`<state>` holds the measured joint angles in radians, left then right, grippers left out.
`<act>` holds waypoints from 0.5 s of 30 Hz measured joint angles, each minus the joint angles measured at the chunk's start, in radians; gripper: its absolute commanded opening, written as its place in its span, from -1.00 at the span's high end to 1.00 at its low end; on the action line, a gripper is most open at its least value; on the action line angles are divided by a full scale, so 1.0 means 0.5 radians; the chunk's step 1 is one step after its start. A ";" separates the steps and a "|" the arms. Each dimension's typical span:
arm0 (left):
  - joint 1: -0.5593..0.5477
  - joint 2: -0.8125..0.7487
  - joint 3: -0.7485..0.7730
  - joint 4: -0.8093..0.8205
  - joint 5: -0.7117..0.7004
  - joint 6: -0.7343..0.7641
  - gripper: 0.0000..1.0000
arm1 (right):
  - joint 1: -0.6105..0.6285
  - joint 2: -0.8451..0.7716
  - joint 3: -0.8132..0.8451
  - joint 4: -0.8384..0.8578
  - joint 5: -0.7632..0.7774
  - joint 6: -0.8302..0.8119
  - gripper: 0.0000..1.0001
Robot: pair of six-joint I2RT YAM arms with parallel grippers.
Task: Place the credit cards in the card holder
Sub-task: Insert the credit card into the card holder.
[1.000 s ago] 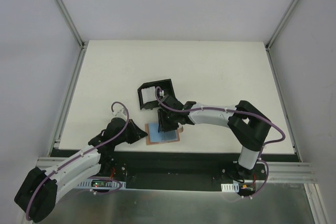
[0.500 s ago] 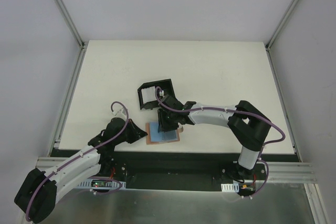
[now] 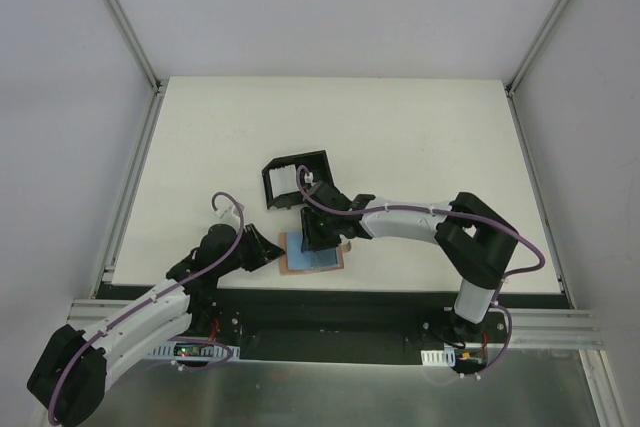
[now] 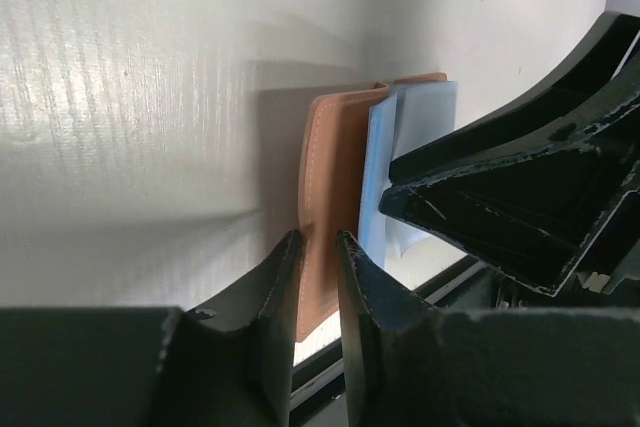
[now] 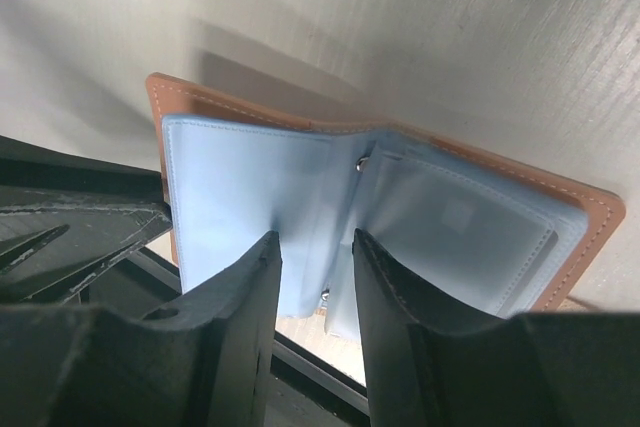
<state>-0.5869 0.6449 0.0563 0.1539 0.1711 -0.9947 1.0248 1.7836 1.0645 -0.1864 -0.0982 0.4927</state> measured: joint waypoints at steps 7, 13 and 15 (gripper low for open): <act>0.000 0.041 -0.014 0.106 0.024 -0.009 0.79 | -0.002 0.011 0.000 0.008 -0.008 0.002 0.24; 0.013 0.060 -0.014 0.142 0.027 -0.017 1.00 | -0.005 0.014 0.000 0.006 -0.008 0.001 0.24; 0.013 0.060 -0.014 0.144 0.027 -0.015 1.00 | -0.005 0.014 0.000 0.005 -0.008 0.002 0.24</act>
<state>-0.5804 0.6750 0.0494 0.2260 0.1848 -1.0023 1.0222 1.7908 1.0645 -0.1837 -0.1024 0.4934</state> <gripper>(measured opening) 0.013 0.380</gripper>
